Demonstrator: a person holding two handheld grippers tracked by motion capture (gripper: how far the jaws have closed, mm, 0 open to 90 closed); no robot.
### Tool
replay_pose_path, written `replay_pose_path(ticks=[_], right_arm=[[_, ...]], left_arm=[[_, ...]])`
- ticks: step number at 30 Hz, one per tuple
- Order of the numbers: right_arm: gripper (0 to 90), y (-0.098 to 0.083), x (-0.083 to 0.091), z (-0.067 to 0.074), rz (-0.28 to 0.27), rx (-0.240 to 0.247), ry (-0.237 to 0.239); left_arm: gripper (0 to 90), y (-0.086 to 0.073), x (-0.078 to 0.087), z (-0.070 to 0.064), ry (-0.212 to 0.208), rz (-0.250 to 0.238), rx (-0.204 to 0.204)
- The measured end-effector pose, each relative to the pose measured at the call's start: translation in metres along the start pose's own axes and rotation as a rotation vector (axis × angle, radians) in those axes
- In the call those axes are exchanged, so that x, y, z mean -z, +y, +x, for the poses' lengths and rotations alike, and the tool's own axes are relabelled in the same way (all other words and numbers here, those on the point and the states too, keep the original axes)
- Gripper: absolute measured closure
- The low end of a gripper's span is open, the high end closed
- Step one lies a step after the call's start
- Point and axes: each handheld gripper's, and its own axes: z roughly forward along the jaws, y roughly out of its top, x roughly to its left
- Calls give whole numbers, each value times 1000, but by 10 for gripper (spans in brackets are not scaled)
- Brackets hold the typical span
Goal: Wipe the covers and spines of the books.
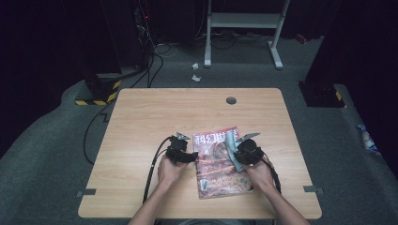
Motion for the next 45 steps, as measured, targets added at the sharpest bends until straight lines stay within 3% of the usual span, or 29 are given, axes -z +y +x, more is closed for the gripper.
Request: replay_pose_path(ticks=[1,2,5,9,12,15,18,22,25,26,27,31,32,33,35,37,41,45], right_arm=[[815,6,-5,12,1,28,24],[815,6,-5,12,1,28,24],[815,16,-12,34,-1,84,66],[814,26,-20,60,-1,113,134],[814,31,-23,73,0,147,151],[813,33,-25,76,3,155,158],[813,32,-25,72,-2,145,166],[813,26,-20,58,0,117,136],[813,17,-14,36,-5,73,102],[813,10,-8,19,-5,40,65],[813,10,-8,19,-5,40,65],[810,-6,4,-16,-20,-30,14],[810,-6,4,-16,-20,-30,14],[808,-9,7,-24,-26,-45,-4],[803,-11,9,-28,-31,-56,-9],[781,-13,11,-38,-53,-104,-4],[725,-12,9,-39,-67,-120,-5],[654,-8,2,-42,-73,-157,40]], left_arm=[[397,0,-1,-1,0,-1,-3],[397,0,-1,-1,0,-1,-3],[397,1,-1,-1,2,2,-5],[397,1,-1,-1,-1,8,-7],[398,2,-1,-1,1,5,-6],[401,2,-1,0,2,5,-9],[400,2,-1,0,4,5,-9],[401,2,-2,-1,4,4,-6],[400,2,-2,-1,4,3,-8],[400,2,-2,0,7,3,-11],[400,2,-2,0,7,3,-11],[406,3,-2,0,6,5,-10],[406,3,-2,0,2,5,-4],[421,3,-2,1,3,5,3],[427,3,-2,1,4,5,3],[439,4,-2,1,5,-2,9],[452,5,-4,1,-2,-13,18],[468,8,-6,0,-11,-5,6]])
